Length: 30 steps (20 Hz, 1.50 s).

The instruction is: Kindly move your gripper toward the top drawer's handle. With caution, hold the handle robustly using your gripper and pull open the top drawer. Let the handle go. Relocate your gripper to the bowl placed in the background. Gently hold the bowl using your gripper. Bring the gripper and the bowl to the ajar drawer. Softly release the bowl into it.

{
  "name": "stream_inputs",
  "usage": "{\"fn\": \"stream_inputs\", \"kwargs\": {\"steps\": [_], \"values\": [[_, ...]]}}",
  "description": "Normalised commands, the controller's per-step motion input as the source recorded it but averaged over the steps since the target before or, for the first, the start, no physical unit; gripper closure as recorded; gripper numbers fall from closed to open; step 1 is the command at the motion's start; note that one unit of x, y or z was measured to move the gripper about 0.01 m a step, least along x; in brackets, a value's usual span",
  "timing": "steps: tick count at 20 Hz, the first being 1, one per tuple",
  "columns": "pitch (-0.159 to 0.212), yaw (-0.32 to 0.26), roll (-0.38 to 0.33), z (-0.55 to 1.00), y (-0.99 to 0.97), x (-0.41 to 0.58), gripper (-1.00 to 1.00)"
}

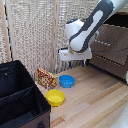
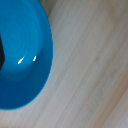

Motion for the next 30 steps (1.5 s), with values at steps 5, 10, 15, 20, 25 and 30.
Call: {"fn": "stream_inputs", "kwargs": {"steps": [5, 10, 15, 20, 25, 30], "values": [[0.035, 0.087, 0.005, -0.35, 0.10, -0.161, -1.00], [0.013, 0.024, -0.041, -0.45, -0.06, 0.077, -1.00], [-0.040, 0.013, -0.010, -0.48, -0.15, 0.146, -1.00], [-0.063, 0.013, 0.016, -0.42, -0.16, 0.083, 1.00], [-0.014, 0.002, 0.002, -0.02, 0.01, 0.021, 1.00], [-0.008, 0.004, 0.000, 0.00, 0.07, 0.050, 1.00]]}}
